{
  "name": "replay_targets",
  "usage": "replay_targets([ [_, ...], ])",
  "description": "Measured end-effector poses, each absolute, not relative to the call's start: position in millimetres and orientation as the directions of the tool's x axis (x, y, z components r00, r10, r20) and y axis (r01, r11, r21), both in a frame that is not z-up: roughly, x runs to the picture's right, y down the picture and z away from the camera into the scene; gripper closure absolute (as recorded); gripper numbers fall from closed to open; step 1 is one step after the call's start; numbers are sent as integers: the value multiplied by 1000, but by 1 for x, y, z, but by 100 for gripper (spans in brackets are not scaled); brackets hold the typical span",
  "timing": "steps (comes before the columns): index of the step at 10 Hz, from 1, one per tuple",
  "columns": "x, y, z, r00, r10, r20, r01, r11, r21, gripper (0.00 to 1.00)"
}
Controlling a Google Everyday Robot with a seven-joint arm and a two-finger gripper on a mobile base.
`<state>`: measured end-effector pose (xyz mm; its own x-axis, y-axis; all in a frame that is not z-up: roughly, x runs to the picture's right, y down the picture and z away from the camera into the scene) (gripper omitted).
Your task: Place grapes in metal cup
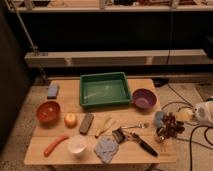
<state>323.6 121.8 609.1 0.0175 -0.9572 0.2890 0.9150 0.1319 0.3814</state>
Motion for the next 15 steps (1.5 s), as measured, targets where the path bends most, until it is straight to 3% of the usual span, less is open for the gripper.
replay_targets([
  [15,308,99,636,-71,-971,228,915,28,403,100],
])
